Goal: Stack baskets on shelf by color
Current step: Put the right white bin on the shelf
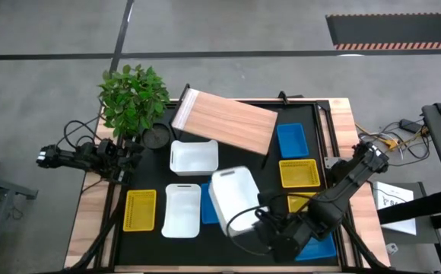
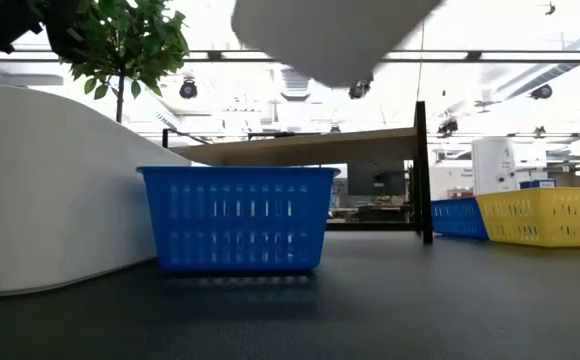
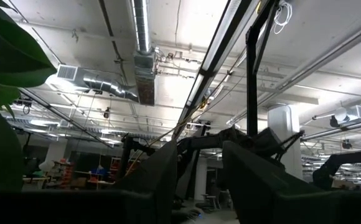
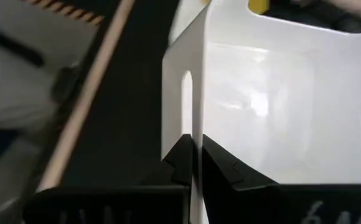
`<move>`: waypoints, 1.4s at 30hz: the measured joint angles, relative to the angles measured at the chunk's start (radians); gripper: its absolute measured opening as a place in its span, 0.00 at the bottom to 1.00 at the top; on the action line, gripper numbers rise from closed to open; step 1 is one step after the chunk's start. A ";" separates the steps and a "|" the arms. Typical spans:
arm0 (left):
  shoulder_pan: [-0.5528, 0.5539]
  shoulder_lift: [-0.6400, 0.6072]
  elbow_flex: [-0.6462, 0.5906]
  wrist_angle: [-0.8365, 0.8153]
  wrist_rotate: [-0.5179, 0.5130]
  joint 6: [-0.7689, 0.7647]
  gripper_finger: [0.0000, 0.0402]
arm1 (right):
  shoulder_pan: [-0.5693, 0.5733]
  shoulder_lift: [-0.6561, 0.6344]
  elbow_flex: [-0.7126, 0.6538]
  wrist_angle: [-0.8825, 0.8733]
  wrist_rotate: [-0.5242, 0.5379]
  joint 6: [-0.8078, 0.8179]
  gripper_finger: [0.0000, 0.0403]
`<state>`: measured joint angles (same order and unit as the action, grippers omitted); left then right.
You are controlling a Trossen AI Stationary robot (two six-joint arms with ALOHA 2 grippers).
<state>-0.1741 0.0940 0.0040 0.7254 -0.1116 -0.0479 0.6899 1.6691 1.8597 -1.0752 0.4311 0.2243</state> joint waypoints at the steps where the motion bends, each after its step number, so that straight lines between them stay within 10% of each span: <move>1: 0.000 0.000 0.000 0.000 0.000 0.000 0.28 | -0.005 0.000 0.012 0.000 0.030 -0.017 0.02; 22: 0.000 0.000 0.000 0.000 0.000 -0.001 0.28 | -0.537 0.001 0.138 -0.166 0.168 -0.031 0.02; 42: 0.000 0.000 0.000 -0.001 0.000 0.000 0.28 | -0.708 0.001 0.002 -0.303 -0.187 0.048 0.02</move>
<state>-0.1741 0.0944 0.0040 0.7246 -0.1116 -0.0483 -0.0181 1.6699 1.8616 -1.3785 0.2440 0.2721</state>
